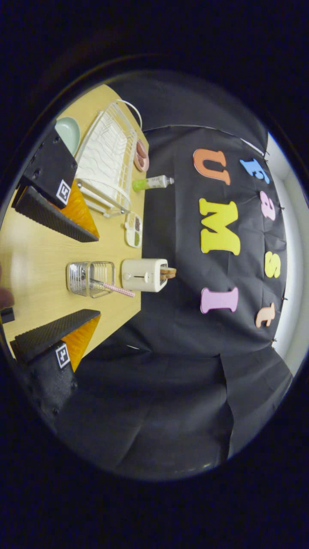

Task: Take the plate from the dish rack, then take the spoon from the basket and place it into the plate.

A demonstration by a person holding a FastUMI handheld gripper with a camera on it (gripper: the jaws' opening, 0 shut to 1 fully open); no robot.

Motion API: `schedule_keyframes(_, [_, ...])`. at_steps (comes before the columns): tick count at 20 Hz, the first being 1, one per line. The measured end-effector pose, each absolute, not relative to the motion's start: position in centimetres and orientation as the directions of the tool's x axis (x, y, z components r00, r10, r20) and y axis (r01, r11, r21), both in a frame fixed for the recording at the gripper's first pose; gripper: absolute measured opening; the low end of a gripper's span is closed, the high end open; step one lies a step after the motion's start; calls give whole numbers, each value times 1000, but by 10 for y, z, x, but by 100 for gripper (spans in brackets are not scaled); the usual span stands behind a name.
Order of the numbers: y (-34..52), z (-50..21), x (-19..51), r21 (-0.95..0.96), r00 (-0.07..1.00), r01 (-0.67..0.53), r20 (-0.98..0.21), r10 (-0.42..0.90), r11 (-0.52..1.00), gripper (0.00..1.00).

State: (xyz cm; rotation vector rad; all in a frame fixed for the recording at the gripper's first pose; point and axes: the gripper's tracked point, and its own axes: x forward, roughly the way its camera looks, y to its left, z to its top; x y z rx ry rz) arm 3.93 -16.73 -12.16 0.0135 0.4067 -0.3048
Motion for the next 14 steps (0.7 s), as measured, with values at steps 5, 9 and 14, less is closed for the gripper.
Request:
schedule_keyframes(5, [-193,-131,101,59,892,246,-406,-201,968,100])
schedule_keyframes(9, [-215,-146,157,139,871,204,-477,-115,969,100])
schedule_keyframes(14, [-230,-166,191,241,840,192,-541,-32,951,92])
